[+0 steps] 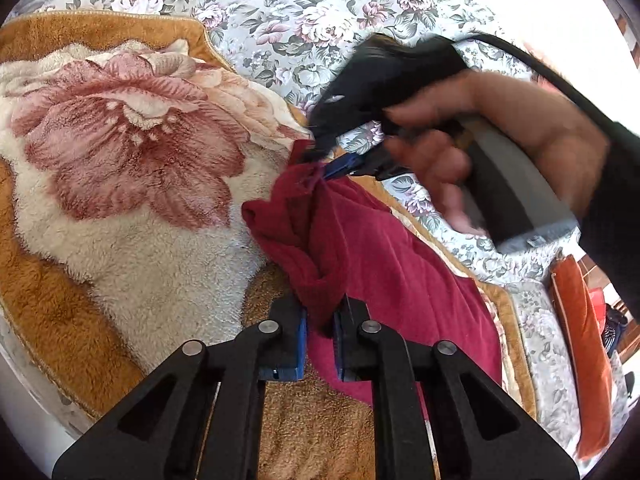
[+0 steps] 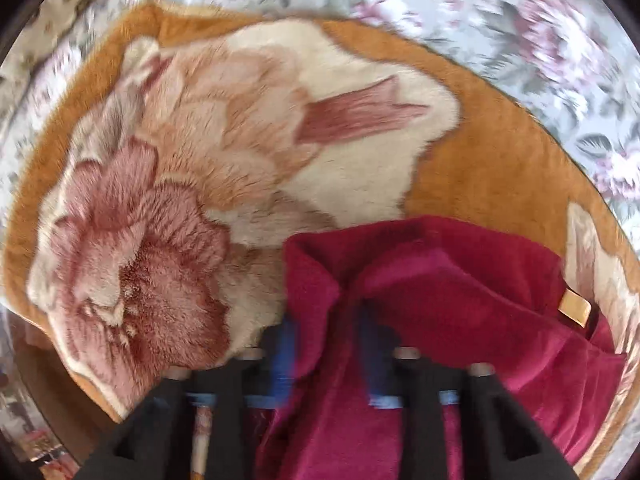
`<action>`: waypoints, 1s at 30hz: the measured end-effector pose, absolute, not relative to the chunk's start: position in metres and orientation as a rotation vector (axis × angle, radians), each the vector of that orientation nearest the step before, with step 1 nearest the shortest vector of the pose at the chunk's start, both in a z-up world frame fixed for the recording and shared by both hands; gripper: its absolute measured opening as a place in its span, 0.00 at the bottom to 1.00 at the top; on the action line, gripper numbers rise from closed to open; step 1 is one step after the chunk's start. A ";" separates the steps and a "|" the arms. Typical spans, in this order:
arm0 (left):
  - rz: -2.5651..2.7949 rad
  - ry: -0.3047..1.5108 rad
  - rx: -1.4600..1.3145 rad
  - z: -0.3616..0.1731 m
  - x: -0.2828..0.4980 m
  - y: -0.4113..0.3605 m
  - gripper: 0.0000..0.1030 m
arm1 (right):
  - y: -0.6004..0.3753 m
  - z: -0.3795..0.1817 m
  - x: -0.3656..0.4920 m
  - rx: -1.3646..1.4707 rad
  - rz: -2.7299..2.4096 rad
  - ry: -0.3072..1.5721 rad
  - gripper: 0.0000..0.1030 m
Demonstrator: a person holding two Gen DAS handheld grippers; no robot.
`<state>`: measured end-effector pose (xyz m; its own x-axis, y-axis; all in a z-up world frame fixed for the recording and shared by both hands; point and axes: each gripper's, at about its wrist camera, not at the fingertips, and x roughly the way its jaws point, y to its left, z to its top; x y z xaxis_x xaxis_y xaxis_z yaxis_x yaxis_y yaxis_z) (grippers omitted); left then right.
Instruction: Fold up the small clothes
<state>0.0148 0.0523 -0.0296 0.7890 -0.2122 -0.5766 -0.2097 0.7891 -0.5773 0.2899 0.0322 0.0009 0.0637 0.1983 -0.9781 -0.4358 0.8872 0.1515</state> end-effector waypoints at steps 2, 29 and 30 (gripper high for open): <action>-0.015 0.656 -0.648 -0.023 0.012 0.049 0.06 | 0.009 0.016 0.291 -0.135 0.513 1.397 0.12; -0.486 0.926 -0.281 0.000 0.022 -0.198 0.12 | -0.353 -0.001 0.270 0.255 0.404 1.182 0.13; -0.521 0.942 -0.289 0.002 0.019 -0.194 0.12 | -0.361 -0.008 0.270 0.321 0.394 1.179 0.13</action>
<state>0.0186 -0.1936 0.0017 0.4780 -0.5424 -0.6909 0.2968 0.8400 -0.4542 0.2697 -0.3606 -0.0082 0.3278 0.4592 -0.8257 -0.1301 0.8876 0.4419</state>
